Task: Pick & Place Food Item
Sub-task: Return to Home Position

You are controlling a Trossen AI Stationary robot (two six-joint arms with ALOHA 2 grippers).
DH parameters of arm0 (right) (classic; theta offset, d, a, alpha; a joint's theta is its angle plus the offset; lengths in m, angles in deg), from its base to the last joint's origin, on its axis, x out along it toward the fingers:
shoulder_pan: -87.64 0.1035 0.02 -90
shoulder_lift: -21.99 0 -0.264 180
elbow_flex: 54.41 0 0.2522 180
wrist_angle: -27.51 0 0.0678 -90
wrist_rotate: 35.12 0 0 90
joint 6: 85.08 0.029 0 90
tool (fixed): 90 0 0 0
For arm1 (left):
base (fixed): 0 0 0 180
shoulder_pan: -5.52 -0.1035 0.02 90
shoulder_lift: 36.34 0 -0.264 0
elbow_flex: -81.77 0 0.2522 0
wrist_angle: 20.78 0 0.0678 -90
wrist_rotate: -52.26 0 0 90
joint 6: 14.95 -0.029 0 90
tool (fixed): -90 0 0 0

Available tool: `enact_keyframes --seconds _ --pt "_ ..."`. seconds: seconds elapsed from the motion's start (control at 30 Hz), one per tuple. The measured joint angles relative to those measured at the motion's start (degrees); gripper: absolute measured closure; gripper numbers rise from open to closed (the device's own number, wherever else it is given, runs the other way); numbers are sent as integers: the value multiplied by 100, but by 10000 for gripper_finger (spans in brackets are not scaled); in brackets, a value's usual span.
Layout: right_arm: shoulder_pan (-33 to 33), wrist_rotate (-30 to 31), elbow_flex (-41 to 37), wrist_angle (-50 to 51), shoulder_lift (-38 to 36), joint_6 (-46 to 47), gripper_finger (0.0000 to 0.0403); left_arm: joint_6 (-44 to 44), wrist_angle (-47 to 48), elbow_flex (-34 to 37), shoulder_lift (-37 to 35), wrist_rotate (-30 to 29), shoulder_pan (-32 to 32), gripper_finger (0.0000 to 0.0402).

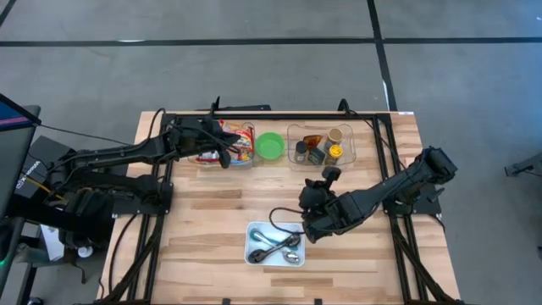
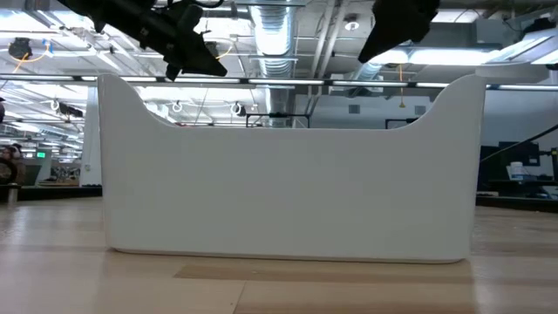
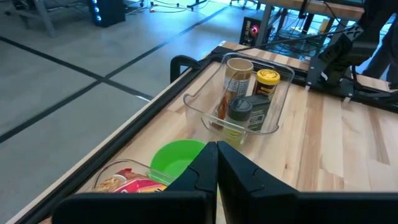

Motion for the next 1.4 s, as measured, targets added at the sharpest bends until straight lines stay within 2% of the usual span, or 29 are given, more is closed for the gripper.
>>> enact_keyframes --seconds 0.1,0.33,0.43,0.63,0.83,0.97,1.23,1.4 --pt "-72 -689 0 -471 -12 -681 402 0 1 0 0 0 0 401" --pt "-317 -3804 -2 -2729 -12 -2659 402 0 1 -4 2 2 0 401" --pt "-410 -4556 -2 -3717 -12 -3283 402 0 1 -4 2 2 -2 401" --pt "-641 -4649 -2 -5280 -12 -4314 402 0 1 -6 2 4 -4 401" --pt "-927 -4650 2 -6172 -179 -4593 402 0 1 -7 2 9 -4 401" --pt "-1047 -4647 0 -6126 -443 -4589 402 0 3 -7 2 22 -4 401" --pt "-1081 -4638 -2 -4939 -915 -4088 402 0 1 -7 2 20 -4 401" --pt "-1346 -4639 0 -4325 -1319 -3871 402 0 1 -7 2 17 -4 401"
